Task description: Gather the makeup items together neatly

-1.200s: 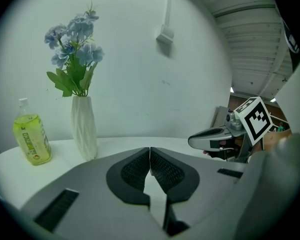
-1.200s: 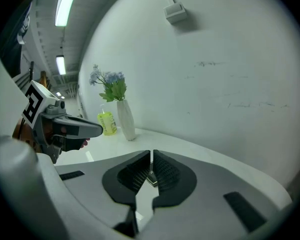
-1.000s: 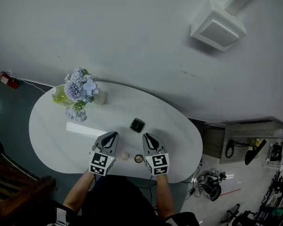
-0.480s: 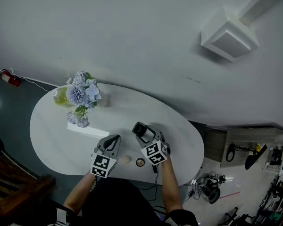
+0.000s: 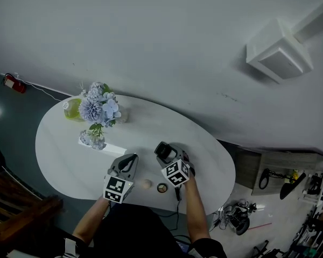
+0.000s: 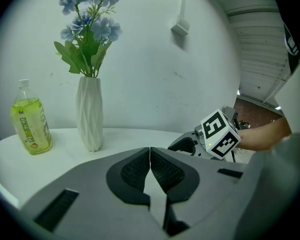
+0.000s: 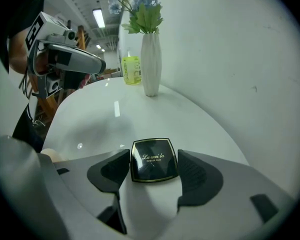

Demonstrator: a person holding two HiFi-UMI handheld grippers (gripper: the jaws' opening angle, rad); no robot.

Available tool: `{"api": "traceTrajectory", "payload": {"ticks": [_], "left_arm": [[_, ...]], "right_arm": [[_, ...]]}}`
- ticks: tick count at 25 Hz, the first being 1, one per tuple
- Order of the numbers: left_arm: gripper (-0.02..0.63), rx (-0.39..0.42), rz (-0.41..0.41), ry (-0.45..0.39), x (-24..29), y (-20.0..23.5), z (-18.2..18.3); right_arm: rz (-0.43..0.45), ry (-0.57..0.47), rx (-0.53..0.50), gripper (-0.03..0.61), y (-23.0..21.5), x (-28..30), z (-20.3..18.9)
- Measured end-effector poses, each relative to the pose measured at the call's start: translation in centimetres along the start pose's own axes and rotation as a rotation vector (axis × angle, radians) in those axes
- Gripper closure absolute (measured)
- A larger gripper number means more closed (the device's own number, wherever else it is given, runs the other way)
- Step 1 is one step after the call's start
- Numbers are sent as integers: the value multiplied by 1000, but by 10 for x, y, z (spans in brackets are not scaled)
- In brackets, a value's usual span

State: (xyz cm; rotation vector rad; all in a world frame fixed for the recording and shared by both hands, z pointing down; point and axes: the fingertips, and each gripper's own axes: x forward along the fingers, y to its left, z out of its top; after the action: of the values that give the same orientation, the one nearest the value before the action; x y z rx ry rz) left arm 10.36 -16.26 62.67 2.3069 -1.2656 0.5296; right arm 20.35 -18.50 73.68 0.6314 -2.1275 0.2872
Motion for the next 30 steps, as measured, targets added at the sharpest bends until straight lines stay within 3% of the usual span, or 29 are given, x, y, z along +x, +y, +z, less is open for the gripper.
{"api": "traceTrajectory", "payload": {"ticks": [12, 21, 30], "left_arm": [[594, -9, 1, 6, 6, 4, -1], [594, -8, -6, -1, 2, 2, -2], [594, -3, 16, -12, -10, 8, -1]], "right_arm": [[53, 58, -3, 287, -1, 10, -4], [55, 174, -56, 284, 0, 14, -8], [40, 153, -9, 282, -3, 9, -6]]}}
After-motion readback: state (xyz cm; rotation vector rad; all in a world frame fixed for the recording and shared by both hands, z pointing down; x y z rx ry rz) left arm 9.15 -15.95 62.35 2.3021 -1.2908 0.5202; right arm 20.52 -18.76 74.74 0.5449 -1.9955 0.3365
